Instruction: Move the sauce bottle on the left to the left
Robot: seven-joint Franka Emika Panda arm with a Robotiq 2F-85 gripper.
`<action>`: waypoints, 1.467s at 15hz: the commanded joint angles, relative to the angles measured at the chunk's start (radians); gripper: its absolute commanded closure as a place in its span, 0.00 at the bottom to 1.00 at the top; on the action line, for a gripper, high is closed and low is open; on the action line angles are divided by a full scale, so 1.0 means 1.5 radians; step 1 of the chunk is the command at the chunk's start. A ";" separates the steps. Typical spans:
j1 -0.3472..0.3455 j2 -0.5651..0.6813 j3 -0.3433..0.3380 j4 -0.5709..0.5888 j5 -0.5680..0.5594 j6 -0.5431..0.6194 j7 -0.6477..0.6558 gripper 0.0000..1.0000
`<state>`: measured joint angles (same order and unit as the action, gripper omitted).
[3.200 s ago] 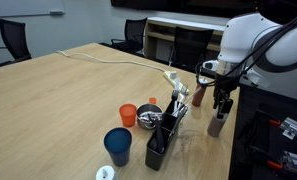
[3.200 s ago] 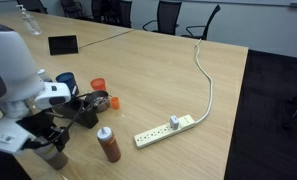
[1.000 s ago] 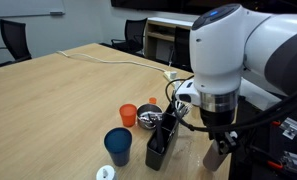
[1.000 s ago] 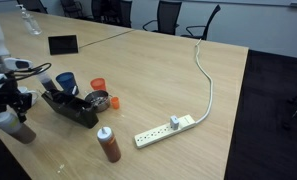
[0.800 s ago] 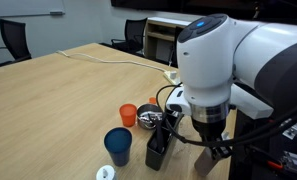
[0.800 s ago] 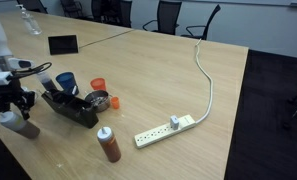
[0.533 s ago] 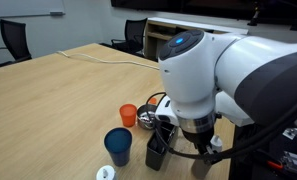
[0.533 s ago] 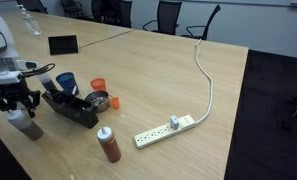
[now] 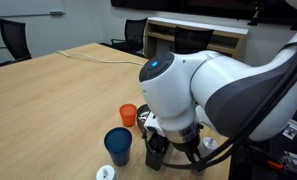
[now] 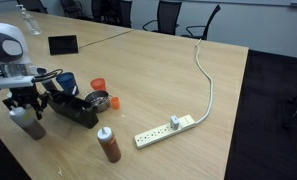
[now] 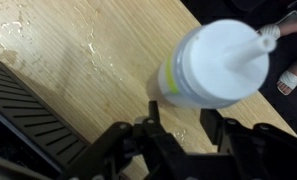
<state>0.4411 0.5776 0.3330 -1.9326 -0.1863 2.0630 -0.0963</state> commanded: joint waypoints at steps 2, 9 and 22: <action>0.006 0.005 -0.001 0.029 0.000 -0.027 -0.013 0.54; -0.019 -0.044 0.043 0.016 0.066 -0.008 -0.074 0.00; 0.002 -0.023 0.028 0.036 0.068 -0.006 -0.061 0.00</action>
